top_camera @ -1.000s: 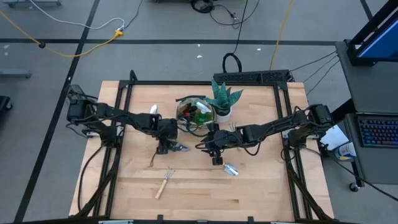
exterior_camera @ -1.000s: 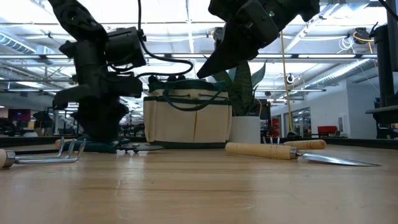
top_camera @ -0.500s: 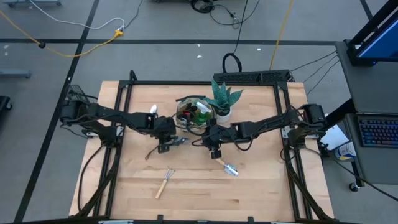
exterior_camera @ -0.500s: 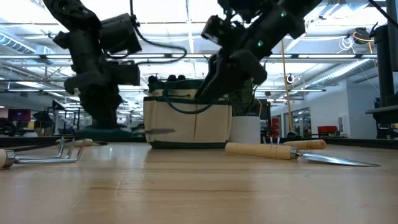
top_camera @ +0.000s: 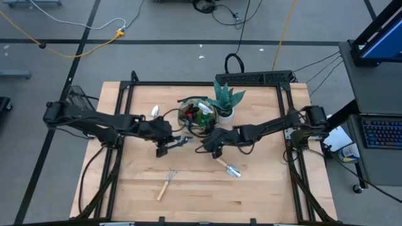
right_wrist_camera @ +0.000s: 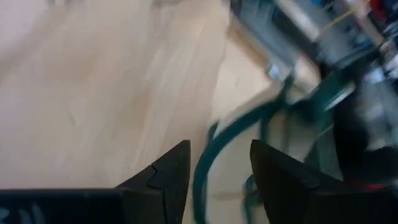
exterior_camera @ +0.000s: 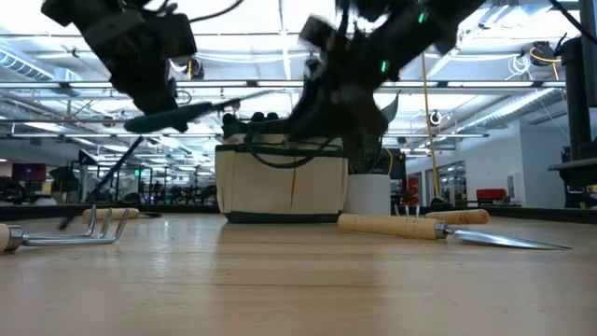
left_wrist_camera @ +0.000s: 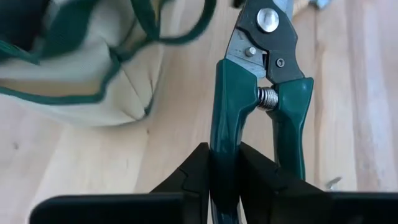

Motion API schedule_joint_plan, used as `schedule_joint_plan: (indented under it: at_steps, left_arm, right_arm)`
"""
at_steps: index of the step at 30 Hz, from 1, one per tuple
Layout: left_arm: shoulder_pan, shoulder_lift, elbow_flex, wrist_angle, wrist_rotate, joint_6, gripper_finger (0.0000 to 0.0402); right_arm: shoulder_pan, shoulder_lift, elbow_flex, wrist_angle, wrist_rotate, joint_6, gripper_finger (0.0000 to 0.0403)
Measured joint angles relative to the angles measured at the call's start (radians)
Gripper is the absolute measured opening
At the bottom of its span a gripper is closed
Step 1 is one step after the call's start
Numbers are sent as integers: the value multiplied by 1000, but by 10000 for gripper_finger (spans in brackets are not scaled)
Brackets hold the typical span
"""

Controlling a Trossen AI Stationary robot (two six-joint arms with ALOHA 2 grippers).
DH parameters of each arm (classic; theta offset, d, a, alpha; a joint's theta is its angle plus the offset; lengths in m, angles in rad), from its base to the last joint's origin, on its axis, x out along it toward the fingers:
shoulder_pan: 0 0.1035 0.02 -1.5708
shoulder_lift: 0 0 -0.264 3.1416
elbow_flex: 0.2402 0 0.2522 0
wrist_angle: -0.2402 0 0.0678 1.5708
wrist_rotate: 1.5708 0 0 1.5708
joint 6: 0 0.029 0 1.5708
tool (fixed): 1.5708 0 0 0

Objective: Pick & Place Garden tools in Gardening bag
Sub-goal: Put the green shear scissor into the white gardening bag

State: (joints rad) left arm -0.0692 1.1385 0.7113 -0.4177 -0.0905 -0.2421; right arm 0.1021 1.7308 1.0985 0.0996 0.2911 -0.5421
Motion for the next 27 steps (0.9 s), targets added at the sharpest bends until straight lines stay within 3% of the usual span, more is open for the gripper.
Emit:
schedule_joint_plan:
  at_steps: [3, 7, 12, 18, 22, 27]
  left_arm:
    - [2, -44, 0, 5, -45, -8, 62]
    - [3, -77, 0, 41, -110, -2, 63]
    - [3, -85, 25, 120, -159, 93, 63]
    - [3, -50, 171, 122, -337, 266, 64]
    - [3, 2, 288, 187, -394, 407, 64]
    - [9, 108, 407, 278, -402, 522, 64]
  right_arm:
    - [1, -35, 3, 17, 15, 28, 157]
    - [-30, -57, 0, 14, 132, 99, 157]
    - [-101, -56, 0, -18, 68, 203, 157]
    - [-131, -56, 0, -7, -2, 238, 152]
    - [-131, -66, 1, -12, -13, 220, 123]
    - [-136, -55, 0, -95, -14, 220, 53]
